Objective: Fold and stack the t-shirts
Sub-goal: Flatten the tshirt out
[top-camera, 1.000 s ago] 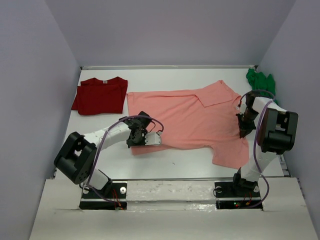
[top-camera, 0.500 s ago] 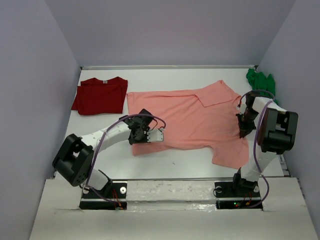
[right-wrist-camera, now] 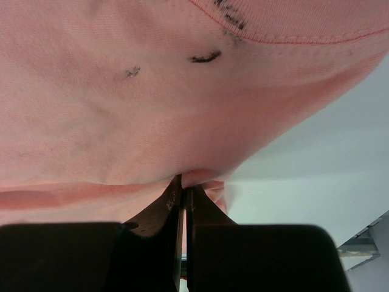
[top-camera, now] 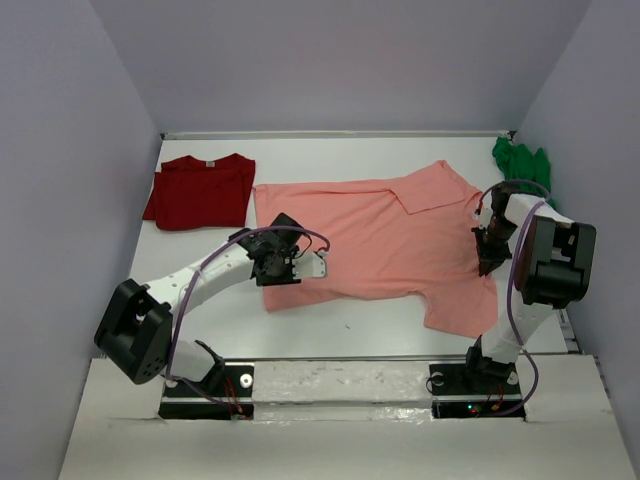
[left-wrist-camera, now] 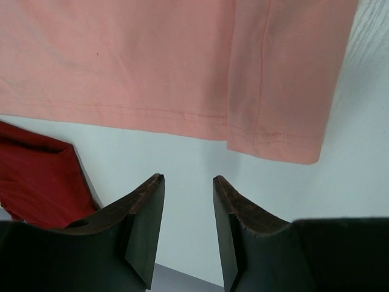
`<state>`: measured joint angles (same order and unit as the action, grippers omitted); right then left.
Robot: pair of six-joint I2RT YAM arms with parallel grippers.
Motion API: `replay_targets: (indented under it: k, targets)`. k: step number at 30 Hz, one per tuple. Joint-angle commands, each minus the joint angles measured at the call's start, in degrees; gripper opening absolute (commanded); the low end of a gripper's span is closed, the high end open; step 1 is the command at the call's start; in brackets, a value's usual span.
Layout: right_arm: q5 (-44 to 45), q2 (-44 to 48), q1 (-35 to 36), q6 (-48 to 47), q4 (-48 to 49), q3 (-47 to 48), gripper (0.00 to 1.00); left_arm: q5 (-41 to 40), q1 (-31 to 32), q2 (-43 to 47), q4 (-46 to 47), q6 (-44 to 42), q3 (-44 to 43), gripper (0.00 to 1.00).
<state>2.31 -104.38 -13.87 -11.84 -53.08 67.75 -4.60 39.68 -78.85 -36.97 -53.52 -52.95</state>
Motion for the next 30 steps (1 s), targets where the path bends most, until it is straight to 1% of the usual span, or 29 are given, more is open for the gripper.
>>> replay_targets:
  k: [1, 8, 11, 14, 17, 20, 21, 30]
  targets:
    - [-0.72, -0.3, -0.37, -0.47, 1.58, -0.16, 0.0, 1.69, -0.13, 0.1, -2.05, 0.25, 0.83, 0.51]
    - [-0.81, -0.65, -0.37, -0.21, 1.66, -0.16, 0.0, 9.69, -0.13, -1.66, -4.95, -1.32, 0.3, 0.51]
    - [-0.72, -0.74, -0.37, -0.21, 1.58, -0.16, 0.0, 10.57, -0.13, -3.23, -5.3, -2.21, 1.18, 0.5]
    - [-0.55, -0.91, -0.37, -0.38, 1.58, -0.33, 0.0, 12.33, -0.31, -4.9, -5.57, -2.82, 1.44, 0.45]
    - [-0.37, -0.92, -0.37, -0.38, 1.58, -0.33, 0.0, 12.33, -0.57, -6.22, -4.78, -2.91, 2.06, 0.44]
    - [-0.37, -1.0, -0.37, -0.38, 1.58, -0.33, 0.0, 11.46, -0.57, -7.11, -3.55, -2.73, 2.85, 0.45]
    - [-0.29, -1.0, -0.37, -0.38, 1.58, -0.33, 0.0, 11.2, -0.66, -7.2, -3.2, -2.73, 3.02, 0.47]
    - [-0.28, -1.35, -0.37, -0.64, 1.49, -0.25, 0.0, 8.82, -0.75, -6.93, 0.32, -2.3, 3.2, 0.47]
